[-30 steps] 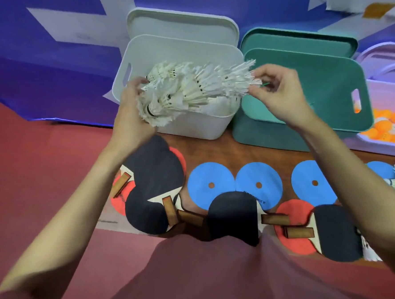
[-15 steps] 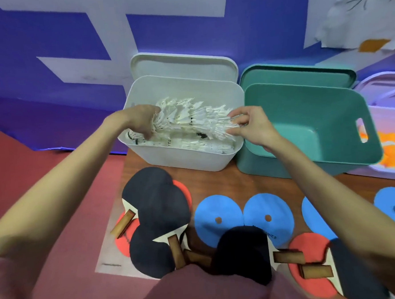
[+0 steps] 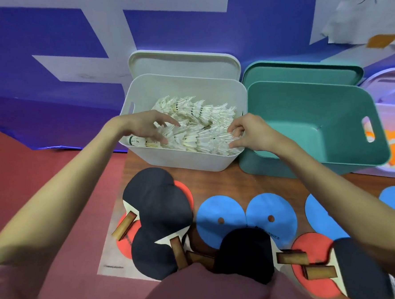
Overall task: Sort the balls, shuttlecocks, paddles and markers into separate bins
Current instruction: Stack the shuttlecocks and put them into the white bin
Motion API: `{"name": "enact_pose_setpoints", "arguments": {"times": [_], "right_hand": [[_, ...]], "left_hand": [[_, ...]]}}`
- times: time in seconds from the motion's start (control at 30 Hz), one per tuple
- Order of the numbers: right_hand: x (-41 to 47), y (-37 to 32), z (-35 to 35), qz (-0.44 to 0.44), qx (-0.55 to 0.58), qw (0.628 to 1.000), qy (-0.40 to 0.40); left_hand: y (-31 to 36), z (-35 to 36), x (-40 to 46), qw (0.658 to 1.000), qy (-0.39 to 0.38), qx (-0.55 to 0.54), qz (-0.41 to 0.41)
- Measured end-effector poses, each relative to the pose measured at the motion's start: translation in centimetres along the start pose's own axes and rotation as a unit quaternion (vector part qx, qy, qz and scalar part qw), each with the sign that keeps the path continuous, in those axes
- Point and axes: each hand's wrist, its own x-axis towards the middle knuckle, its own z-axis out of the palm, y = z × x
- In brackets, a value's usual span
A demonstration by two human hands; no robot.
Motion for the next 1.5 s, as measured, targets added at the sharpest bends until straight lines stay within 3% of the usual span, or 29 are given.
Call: {"name": "enact_pose_setpoints", "arguments": {"times": [0.23,0.5,0.57,0.63,0.73,0.8,0.87,0.97,1.2,1.33,1.5], "right_hand": [[-0.2,0.1,1.8,-0.03,-0.178,0.984,0.007],[-1.2,0.1,0.7,-0.052,-0.219,0.974,0.011],[-2.2,0.5,0.3,-0.061,-0.166,0.984,0.037],[-3.7,1.2,0.2,-0.075,-0.115,0.987,0.087],[-7.4,3.1,0.6,-0.084,-0.053,0.979,0.181],[-10.5,4.6,1.5,-0.075,-0.018,0.967,0.241],[-13.9,6.4,2.8,-0.041,0.004,0.963,0.265],[-19.2,9.5,5.3,0.023,0.006,0.967,0.252],[-29.4,16.2,9.0,0.175,0.026,0.962,0.209],[-33.5,20.0,8.3,0.22,0.028,0.949,0.223],[-38.0,25.0,6.7,0.264,0.039,0.93,0.254]], "left_hand": [[0.1,2.4,1.5,0.992,0.021,0.119,-0.029],[1.4,2.1,-1.1,0.996,0.058,0.037,-0.053],[2.1,2.8,-1.9,0.99,0.118,0.06,-0.047],[3.2,4.4,-2.6,0.971,0.229,0.063,-0.014],[6.1,8.4,-3.4,0.903,0.416,0.015,0.105],[8.3,11.5,-4.0,0.861,0.476,-0.011,0.176],[10.3,14.7,-4.0,0.858,0.464,-0.032,0.219],[12.4,19.6,-3.6,0.895,0.375,-0.037,0.237],[14.7,28.0,-1.2,0.96,0.196,0.017,0.198],[16.9,30.8,-0.2,0.974,0.154,-0.002,0.167],[22.5,34.4,1.8,0.974,0.116,0.0,0.193]]}}
